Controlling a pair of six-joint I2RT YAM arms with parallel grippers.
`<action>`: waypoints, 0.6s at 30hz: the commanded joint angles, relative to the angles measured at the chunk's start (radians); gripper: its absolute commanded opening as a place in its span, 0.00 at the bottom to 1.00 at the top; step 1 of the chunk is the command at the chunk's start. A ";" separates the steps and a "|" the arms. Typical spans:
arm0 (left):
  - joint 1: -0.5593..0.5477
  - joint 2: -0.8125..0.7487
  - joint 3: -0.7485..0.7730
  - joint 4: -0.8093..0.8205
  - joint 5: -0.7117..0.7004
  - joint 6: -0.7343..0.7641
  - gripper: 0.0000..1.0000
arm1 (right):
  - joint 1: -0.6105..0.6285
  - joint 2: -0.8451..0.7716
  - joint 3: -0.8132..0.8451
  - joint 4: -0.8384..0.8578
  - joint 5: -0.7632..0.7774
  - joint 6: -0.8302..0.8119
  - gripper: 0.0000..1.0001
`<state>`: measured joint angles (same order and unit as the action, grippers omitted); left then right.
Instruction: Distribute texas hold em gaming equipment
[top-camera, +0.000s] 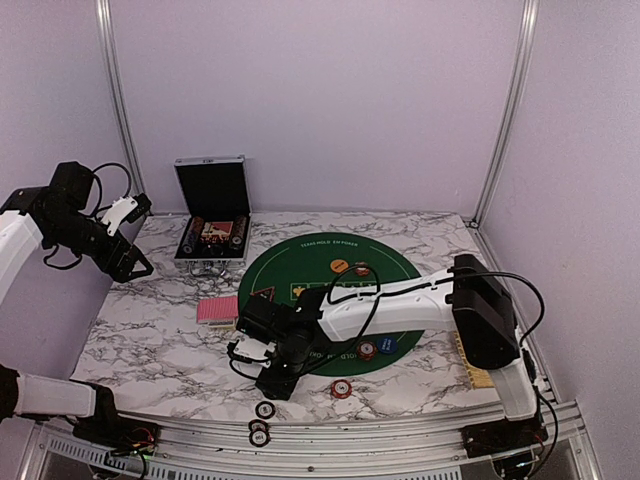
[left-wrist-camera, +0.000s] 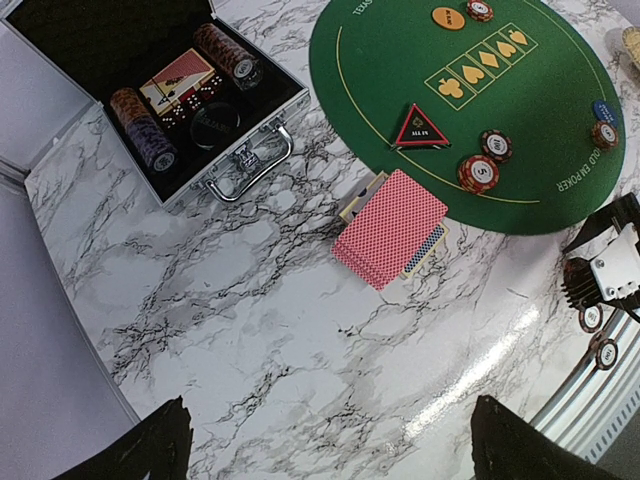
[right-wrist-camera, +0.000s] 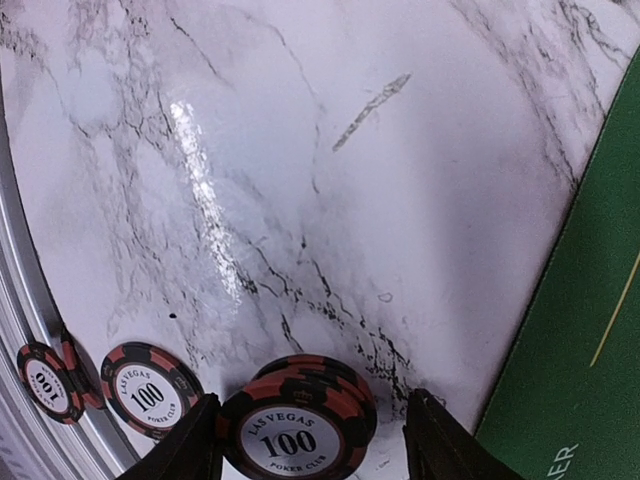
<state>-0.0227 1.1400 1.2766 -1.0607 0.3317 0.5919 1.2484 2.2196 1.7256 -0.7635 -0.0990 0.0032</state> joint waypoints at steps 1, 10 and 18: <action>-0.001 -0.002 0.018 -0.028 0.001 0.010 0.99 | 0.011 0.017 0.043 -0.002 0.011 0.000 0.59; -0.001 -0.003 0.019 -0.028 -0.002 0.011 0.99 | 0.011 -0.002 0.049 0.002 0.018 -0.022 0.40; -0.001 -0.002 0.017 -0.028 0.000 0.012 0.99 | 0.010 -0.056 0.046 0.007 0.051 -0.022 0.28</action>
<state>-0.0227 1.1400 1.2766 -1.0607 0.3317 0.5922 1.2484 2.2192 1.7309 -0.7624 -0.0792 -0.0116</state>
